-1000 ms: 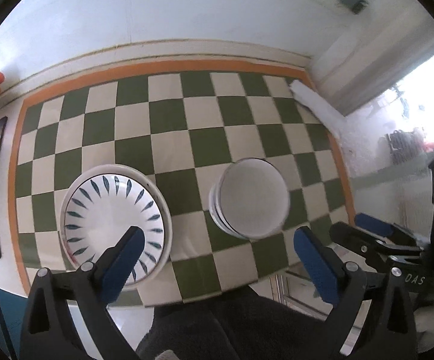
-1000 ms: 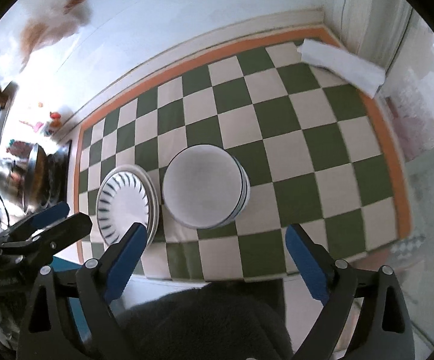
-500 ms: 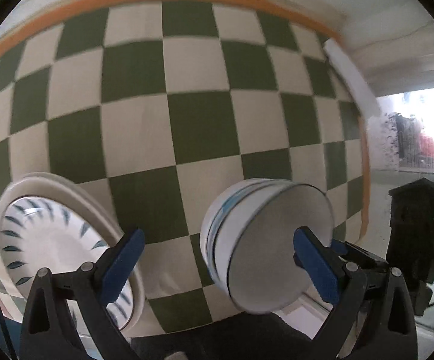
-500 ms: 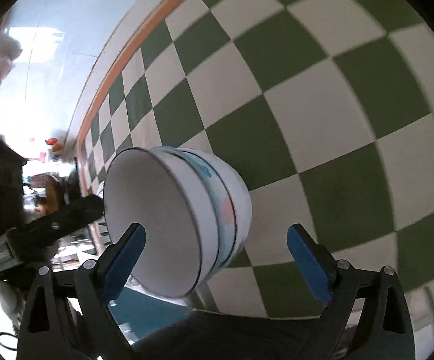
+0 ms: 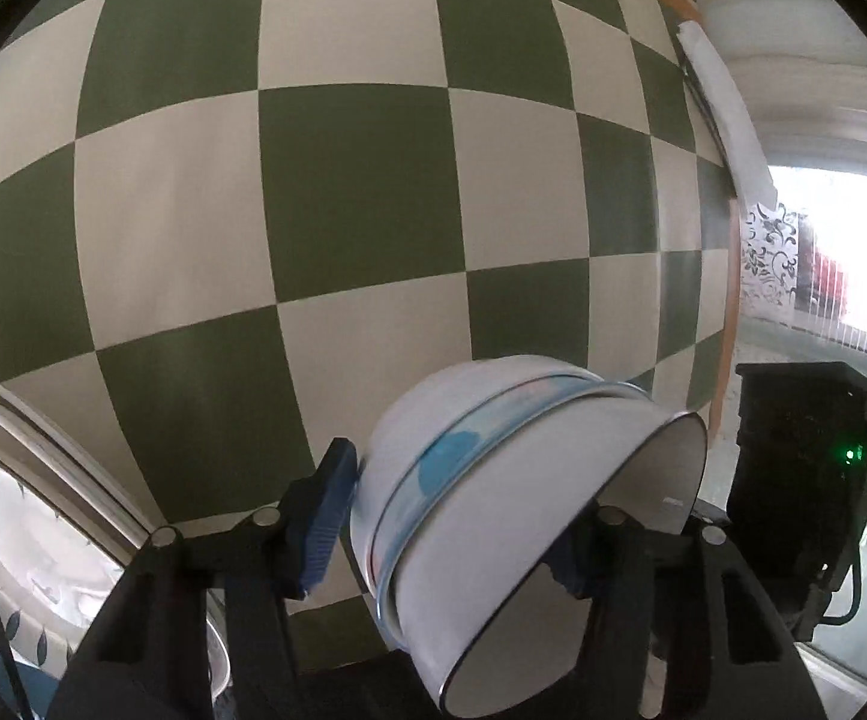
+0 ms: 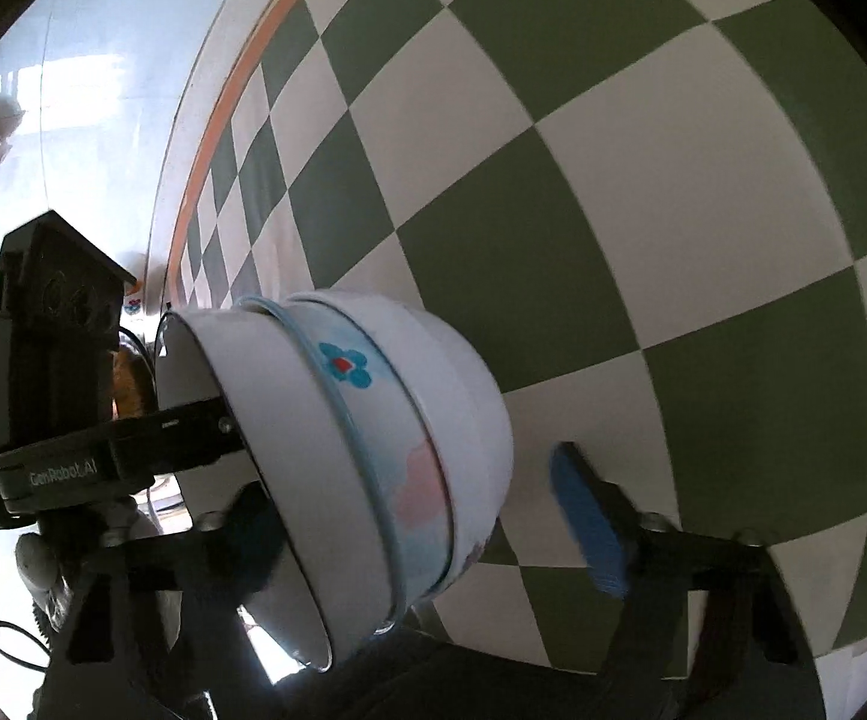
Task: Organize plates and bowls
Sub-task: 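Grasp the bowl stack rim with both grippers and lift it, then carry the bowl stack over the plate stack and lower it onto the plates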
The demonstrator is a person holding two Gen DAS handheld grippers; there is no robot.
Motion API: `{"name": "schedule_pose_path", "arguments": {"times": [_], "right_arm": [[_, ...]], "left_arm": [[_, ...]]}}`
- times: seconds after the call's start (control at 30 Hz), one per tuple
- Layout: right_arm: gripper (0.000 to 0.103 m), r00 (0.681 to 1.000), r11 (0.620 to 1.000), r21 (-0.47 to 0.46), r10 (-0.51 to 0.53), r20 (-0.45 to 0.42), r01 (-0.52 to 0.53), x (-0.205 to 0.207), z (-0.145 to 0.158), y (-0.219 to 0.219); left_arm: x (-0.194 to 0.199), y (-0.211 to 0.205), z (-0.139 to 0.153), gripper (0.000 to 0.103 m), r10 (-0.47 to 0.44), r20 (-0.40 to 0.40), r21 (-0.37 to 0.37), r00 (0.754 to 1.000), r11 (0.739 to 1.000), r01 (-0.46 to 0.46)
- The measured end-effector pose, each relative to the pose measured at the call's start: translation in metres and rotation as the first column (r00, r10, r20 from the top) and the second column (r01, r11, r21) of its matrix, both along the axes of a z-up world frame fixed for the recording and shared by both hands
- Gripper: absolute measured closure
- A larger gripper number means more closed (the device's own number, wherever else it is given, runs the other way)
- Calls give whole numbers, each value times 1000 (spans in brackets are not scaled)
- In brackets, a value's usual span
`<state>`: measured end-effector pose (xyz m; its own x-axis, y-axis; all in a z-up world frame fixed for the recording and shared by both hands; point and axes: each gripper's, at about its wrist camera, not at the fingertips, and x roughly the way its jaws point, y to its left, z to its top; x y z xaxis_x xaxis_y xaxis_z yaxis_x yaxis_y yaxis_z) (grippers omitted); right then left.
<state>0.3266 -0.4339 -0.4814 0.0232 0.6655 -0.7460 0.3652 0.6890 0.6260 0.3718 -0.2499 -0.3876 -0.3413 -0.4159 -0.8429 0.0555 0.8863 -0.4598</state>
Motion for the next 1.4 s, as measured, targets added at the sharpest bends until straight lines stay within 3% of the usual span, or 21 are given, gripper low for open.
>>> {"name": "schedule_pose_path", "arguments": {"times": [0.03, 0.43, 0.87, 1.13, 1.4], "right_arm": [[41, 1000, 1000, 3, 7, -2, -7, 0, -2, 3], [44, 997, 1000, -5, 20, 70, -19, 9, 1, 15], [44, 997, 998, 50, 45, 55, -48, 23, 16, 9], [44, 989, 992, 47, 113, 92, -118, 38, 45, 30], [45, 979, 986, 34, 160, 128, -166, 45, 73, 83]], "left_arm": [[-1, 1, 1, 50, 1, 8, -6, 1000, 1000, -1], [-11, -3, 12, 50, -29, 95, 15, 995, 1000, 28], [-11, 4, 39, 50, 24, 128, 20, 991, 999, -27], [-9, 35, 67, 50, 84, 169, 12, 982, 996, -88], [-14, 85, 90, 51, 100, 208, 11, 973, 994, -104]]}}
